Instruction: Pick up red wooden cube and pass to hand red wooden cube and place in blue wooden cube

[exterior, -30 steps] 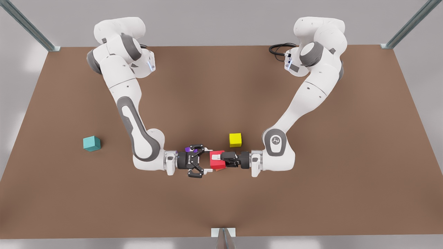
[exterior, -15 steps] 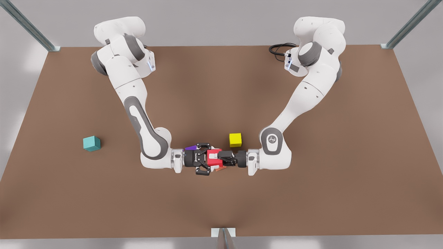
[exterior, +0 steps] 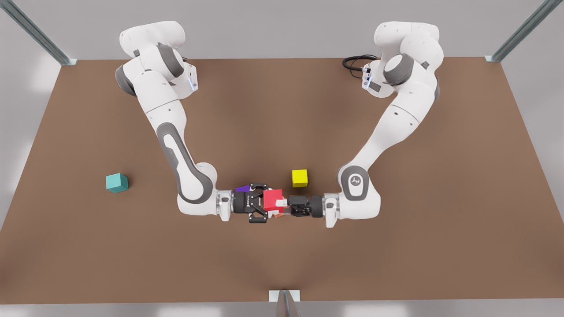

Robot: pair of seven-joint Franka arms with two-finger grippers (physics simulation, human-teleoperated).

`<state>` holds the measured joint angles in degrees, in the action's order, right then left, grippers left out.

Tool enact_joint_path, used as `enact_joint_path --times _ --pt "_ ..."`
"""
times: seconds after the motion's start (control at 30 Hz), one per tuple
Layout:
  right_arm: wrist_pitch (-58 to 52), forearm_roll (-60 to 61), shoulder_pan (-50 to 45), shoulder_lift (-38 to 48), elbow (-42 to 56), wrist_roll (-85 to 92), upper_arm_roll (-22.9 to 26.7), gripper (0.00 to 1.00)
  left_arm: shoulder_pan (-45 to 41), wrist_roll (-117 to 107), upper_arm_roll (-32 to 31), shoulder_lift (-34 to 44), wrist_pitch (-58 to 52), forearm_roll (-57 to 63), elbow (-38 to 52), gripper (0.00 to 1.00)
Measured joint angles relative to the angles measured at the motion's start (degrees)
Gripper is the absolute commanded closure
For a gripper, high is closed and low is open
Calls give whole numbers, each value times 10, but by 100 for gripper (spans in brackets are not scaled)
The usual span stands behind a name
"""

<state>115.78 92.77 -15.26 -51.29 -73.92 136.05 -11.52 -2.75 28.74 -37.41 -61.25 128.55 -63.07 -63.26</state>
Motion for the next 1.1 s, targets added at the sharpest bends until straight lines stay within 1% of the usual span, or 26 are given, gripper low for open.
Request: enact_joint_path --times 0.07,0.1,0.17,0.2,0.27,0.3,0.33,0.37,0.4,0.43,0.47,0.5,0.53,0.57,0.6,0.63,0.7,0.8,0.97,1.1 --pt "-4 -17 20 3 0 0 4 49 45 1 0 2 -28 7 -9 0" --pt "-11 -49 45 4 0 -1 5 49 63 2 0 4 -41 11 -13 0" --pt "-41 -173 123 18 -1 -10 7 49 92 0 0 15 -70 33 -22 0" --pt "-61 -253 157 22 6 -17 16 49 115 -9 4 40 -103 88 -24 0" --pt "-104 -411 189 28 42 -35 31 49 157 -36 -15 118 -222 312 -2 0" --pt "-126 -475 193 39 55 -47 40 49 150 -52 -20 159 -286 437 4 0" --pt "-145 -530 194 59 55 -59 50 50 150 -67 -22 185 -343 535 12 0" --pt "-164 -579 193 87 46 -74 68 49 159 -82 -23 205 -392 610 21 0" --pt "-181 -630 192 121 30 -90 81 49 169 -96 -22 223 -435 666 25 0" --pt "-194 -678 190 152 13 -109 92 49 171 -110 -9 250 -470 707 15 0" --pt "-202 -729 190 178 -3 -128 99 49 117 -122 94 346 -476 718 -85 0" --pt "-202 -778 189 200 -25 -149 108 49 47 -133 201 424 -472 710 -172 0" --pt "-192 -818 189 218 -56 -168 120 49 10 -142 263 465 -470 703 -215 0" --pt "-174 -849 190 235 -94 -187 131 49 -3 -150 294 478 -471 692 -229 0" --pt "-150 -872 192 246 -126 -205 141 47 -6 -158 310 481 -472 680 -234 0" --pt "-124 -891 192 251 -149 -223 154 48 -6 -165 318 476 -473 669 -237 0" --pt "-69 -919 195 253 -184 -259 180 48 -13 -179 322 455 -473 655 -239 0" --pt "7 -938 205 262 -243 -305 199 48 -20 -197 323 432 -461 645 -227 0" --pt "99 -947 219 299 -355 -368 207 48 -21 -220 323 423 -445 640 -220 0" --pt "137 -949 229 316 -392 -406 207 48 -22 -235 323 417 -440 638 -220 0"
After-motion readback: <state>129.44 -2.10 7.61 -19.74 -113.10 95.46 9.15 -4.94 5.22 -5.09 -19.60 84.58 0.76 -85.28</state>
